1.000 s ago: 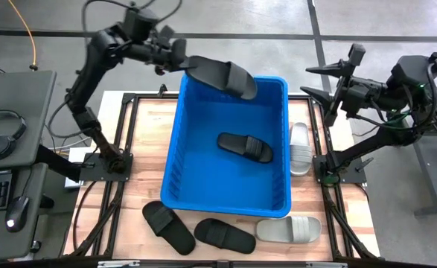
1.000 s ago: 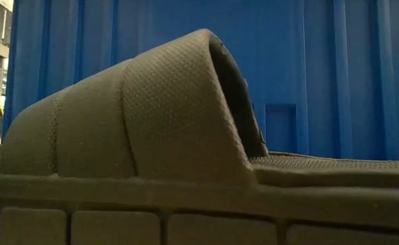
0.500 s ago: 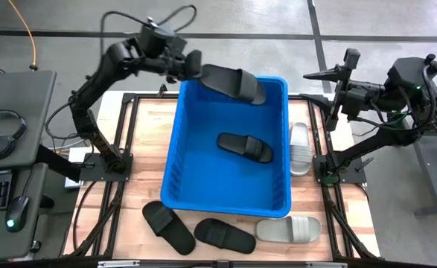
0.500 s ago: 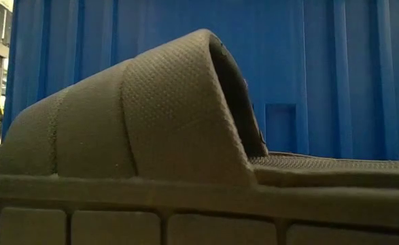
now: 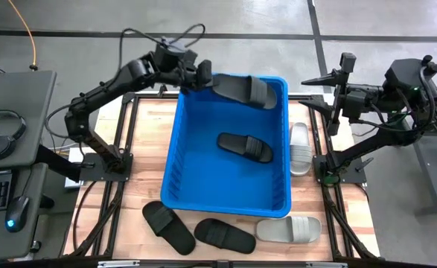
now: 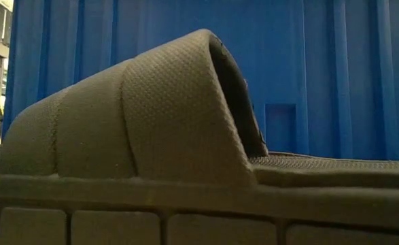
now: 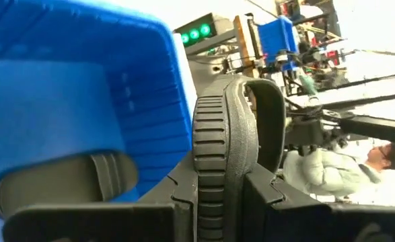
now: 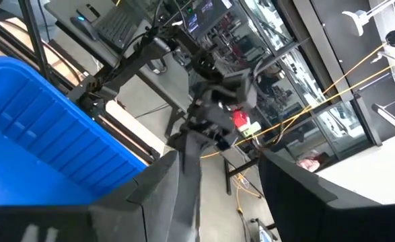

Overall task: Pick and place slides into bin
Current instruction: Put the black slipper into the blue bin

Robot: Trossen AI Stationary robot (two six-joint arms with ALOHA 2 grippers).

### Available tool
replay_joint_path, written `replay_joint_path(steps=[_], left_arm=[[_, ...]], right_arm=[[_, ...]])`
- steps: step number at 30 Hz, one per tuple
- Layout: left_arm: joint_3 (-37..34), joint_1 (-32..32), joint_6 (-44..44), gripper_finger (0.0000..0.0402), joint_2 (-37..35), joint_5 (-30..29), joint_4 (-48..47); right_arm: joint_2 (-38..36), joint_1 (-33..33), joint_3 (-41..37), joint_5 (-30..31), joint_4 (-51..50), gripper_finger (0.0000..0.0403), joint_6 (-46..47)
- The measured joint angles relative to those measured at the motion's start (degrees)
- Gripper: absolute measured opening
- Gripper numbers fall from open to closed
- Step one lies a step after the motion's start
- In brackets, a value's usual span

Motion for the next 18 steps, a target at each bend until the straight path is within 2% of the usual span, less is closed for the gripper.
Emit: replay_joint_path(steps=[4,8,18], left_arm=[[-6.50,-0.03,-4.49,0.0046,-0.85,0.63,7.28],[-11.12,0.00,-7.71,0.0046,-1.29,-1.13,9.20],[-12.67,0.02,-8.28,0.0045,-1.69,-6.08,9.06]], right_arm=[[0.00,0.00,0.00,-0.32,-0.02,0.0195,0.00],[0.00,-0.01,0.00,-0.50,-0.10,0.0195,0.00],[-0.31,-0.01,0.00,-0.97,-0.29,0.0195,0.97]])
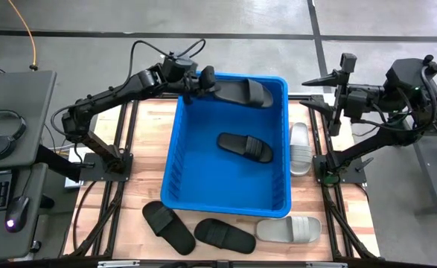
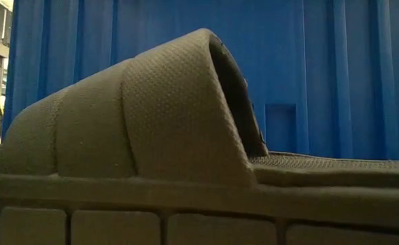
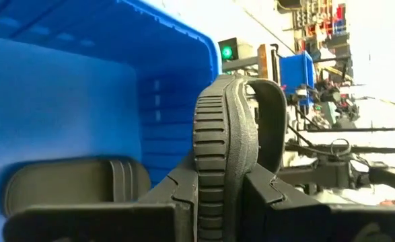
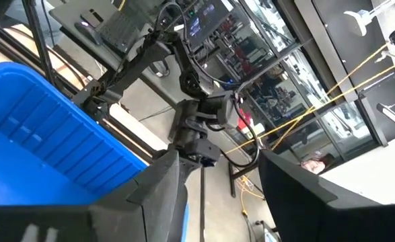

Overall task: Pick and place slides into bin
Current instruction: Put the black slipper into the blue bin

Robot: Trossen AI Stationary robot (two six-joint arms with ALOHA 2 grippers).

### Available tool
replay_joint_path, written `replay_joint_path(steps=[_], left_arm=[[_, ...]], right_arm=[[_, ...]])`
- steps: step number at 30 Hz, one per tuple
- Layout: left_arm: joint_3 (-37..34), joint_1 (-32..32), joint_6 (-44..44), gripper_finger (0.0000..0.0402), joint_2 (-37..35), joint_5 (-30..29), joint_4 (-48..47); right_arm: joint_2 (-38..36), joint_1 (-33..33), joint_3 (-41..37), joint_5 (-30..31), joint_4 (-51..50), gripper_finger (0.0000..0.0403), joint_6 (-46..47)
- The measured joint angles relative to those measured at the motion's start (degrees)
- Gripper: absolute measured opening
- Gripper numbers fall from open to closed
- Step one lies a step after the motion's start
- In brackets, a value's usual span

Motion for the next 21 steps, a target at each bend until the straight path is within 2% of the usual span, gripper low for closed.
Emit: replay_joint_path(steps=[5,10,16,21], left_arm=[[-0.09,0.03,-0.14,0.0045,1.91,-0.87,-2.63],[-0.02,-0.02,-1.13,0.0045,4.62,-0.32,0.47],[-0.02,-0.02,-1.34,0.0045,7.79,1.15,-0.71],[-0.02,0.03,-0.87,0.0045,8.85,-0.83,-0.92]], right_arm=[[0.00,-0.01,0.00,-0.63,0.01,0.0195,-0.37],[-0.02,0.01,0.00,-1.66,0.01,0.0195,-0.16],[-0.02,-0.01,0.00,-2.52,0.01,0.0195,0.22],[-0.02,-0.01,0.00,-2.54,-0.06,0.0195,0.25]])
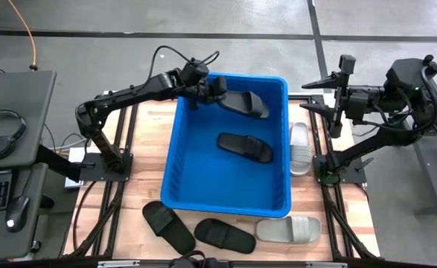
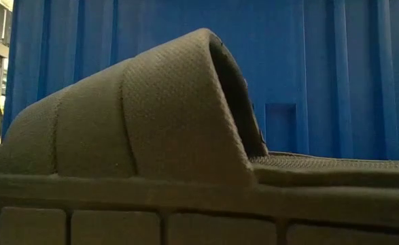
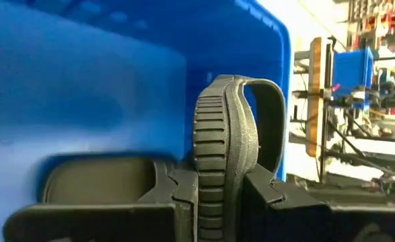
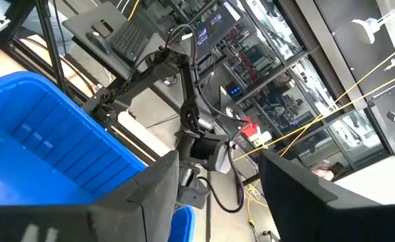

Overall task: Pick and place slides into bin
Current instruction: Put the black slipper into the blue bin

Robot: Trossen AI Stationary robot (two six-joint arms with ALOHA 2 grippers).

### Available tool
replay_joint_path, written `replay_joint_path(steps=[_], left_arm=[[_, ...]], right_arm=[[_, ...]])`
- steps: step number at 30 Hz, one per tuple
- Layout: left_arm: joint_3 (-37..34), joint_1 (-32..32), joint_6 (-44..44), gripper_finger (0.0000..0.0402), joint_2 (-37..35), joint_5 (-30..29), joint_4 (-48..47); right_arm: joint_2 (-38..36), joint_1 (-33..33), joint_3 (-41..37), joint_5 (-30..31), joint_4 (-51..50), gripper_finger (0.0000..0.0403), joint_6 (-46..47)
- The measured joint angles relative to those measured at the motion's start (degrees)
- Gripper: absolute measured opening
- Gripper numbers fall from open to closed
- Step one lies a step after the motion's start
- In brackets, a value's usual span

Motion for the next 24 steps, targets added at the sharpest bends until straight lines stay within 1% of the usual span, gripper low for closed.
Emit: replay_joint_path(steps=[7,16,24], left_arm=[[0.04,0.02,0.74,0.0045,2.62,-0.38,0.27],[0.04,-0.01,0.61,0.0045,5.79,-0.14,0.87],[0.04,-0.01,0.93,0.0045,8.67,1.83,1.37]], right_arm=[[0.04,0.01,-0.02,-1.33,-0.11,0.0195,-0.14],[0.04,0.01,-0.02,-1.32,-0.20,0.0195,0.22],[0.07,0.00,-0.02,-1.31,-0.25,0.0195,0.93]])
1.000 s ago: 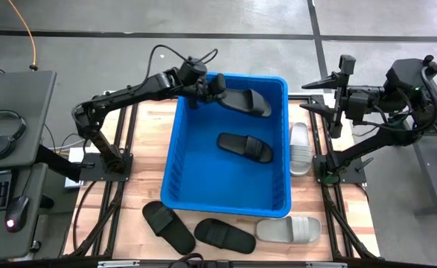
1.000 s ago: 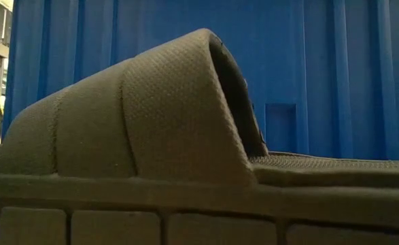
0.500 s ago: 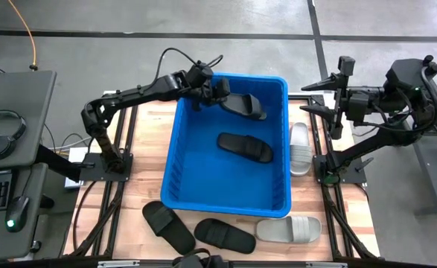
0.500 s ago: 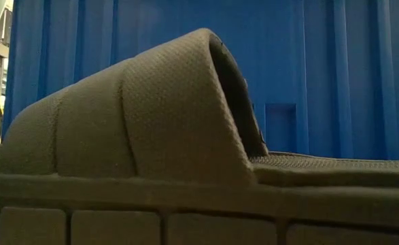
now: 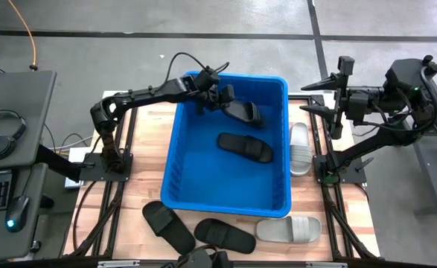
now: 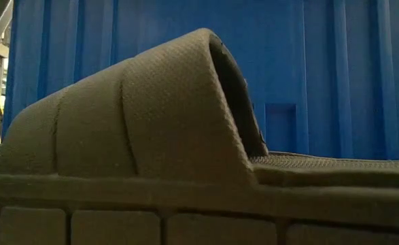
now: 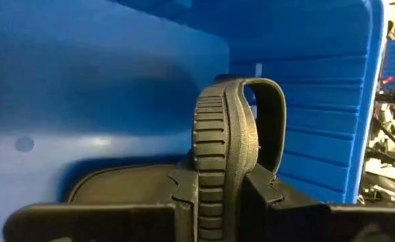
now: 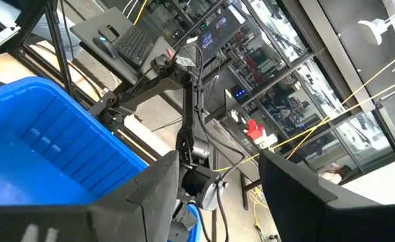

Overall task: Pick and place slides into bin
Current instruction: Put the black slipper into the blue bin

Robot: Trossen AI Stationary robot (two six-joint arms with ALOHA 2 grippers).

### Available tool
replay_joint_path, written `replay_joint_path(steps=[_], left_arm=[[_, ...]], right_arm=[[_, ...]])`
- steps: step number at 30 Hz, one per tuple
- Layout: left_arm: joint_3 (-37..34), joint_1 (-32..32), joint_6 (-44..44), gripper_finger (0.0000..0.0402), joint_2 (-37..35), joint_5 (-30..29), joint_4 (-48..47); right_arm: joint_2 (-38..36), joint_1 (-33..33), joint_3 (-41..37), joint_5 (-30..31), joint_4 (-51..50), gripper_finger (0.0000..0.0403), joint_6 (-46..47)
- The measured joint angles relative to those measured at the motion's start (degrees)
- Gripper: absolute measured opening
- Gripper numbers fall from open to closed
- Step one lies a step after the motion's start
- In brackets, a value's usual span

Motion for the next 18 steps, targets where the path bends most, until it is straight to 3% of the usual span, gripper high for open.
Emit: replay_joint_path(steps=[18], left_arm=[[1.14,2.05,0.21,0.0081,2.30,3.38,3.78]], right_arm=[[0.01,0.00,0.00,0.00,-0.03,0.0195,2.20]])
